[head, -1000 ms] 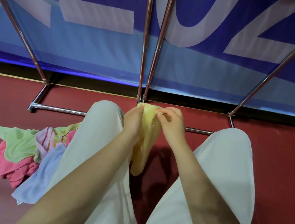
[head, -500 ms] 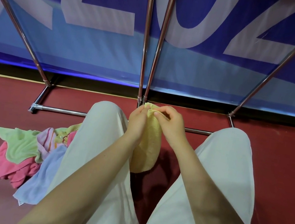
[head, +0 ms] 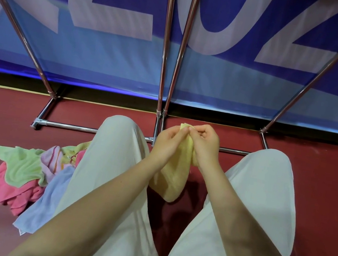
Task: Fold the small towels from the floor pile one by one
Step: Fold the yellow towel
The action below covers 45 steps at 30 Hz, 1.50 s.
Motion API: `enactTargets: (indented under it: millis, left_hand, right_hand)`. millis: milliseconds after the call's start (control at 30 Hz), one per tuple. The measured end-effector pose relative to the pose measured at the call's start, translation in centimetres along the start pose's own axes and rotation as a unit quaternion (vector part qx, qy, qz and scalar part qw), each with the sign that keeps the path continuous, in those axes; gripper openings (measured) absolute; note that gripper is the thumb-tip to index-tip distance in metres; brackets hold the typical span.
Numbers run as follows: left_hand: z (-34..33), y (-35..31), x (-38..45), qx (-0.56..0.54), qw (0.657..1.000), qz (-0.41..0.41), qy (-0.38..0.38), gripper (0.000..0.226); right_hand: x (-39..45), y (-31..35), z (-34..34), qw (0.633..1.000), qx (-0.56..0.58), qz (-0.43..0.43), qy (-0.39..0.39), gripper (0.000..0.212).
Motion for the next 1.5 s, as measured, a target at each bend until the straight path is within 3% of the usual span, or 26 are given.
enactTargets:
  millis: [167, 500, 700, 867, 1067, 1233, 1300, 1400, 1500]
  left_hand:
    - [1.5, -0.3, 0.6, 0.03, 0.998, -0.043, -0.036, 0.033]
    - [4.8, -0.7, 1.6, 0.012, 0.994, -0.049, -0.094, 0.034]
    - [4.9, -0.6, 1.9, 0.131, 0.984, -0.065, -0.097, 0.03]
    - [4.7, -0.7, 2.1, 0.108, 0.988, -0.066, -0.089, 0.025]
    - [2.8, -0.6, 1.7, 0.094, 0.991, -0.087, -0.03, 0.026]
    - [0.2, -0.7, 0.5, 0.151, 0.979, -0.125, 0.057, 0.028]
    - [-0.2, -0.4, 0.4, 0.158, 0.977, -0.123, 0.075, 0.022]
    - [0.3, -0.4, 0.8, 0.129, 0.982, -0.121, 0.062, 0.021]
    - [2.2, -0.6, 1.4, 0.066, 0.993, -0.098, -0.004, 0.025]
  right_hand:
    - [-0.8, 0.8, -0.8, 0.996, 0.058, 0.017, 0.062, 0.009]
    - [-1.4, -2.3, -1.9, 0.984, -0.106, 0.053, 0.131, 0.01]
    - [-2.1, -1.3, 0.1, 0.958, -0.237, 0.135, 0.093, 0.007]
    - [-2.8, 1.4, 1.9, 0.936, -0.276, 0.211, 0.056, 0.012]
    - [-0.4, -3.1, 0.5, 0.911, -0.378, 0.127, 0.106, 0.041]
    - [0.5, -6.0, -0.2, 0.916, -0.383, 0.068, 0.096, 0.01]
    - [0.8, -6.5, 0.2, 0.919, -0.384, 0.051, 0.075, 0.007]
    - [1.3, -6.9, 1.4, 0.912, -0.406, 0.03, 0.045, 0.012]
    - [1.5, -7.5, 1.7, 0.944, -0.325, 0.001, 0.061, 0.025]
Point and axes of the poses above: each hand's wrist, its own x-axis towards the middle knuckle, its own z-axis out of the back of the hand, y = z × x, the point moved 10 cm from there along x, towards the middle knuckle, and after that the axes turned 15 degrees about -x, right-handed, at the moved point
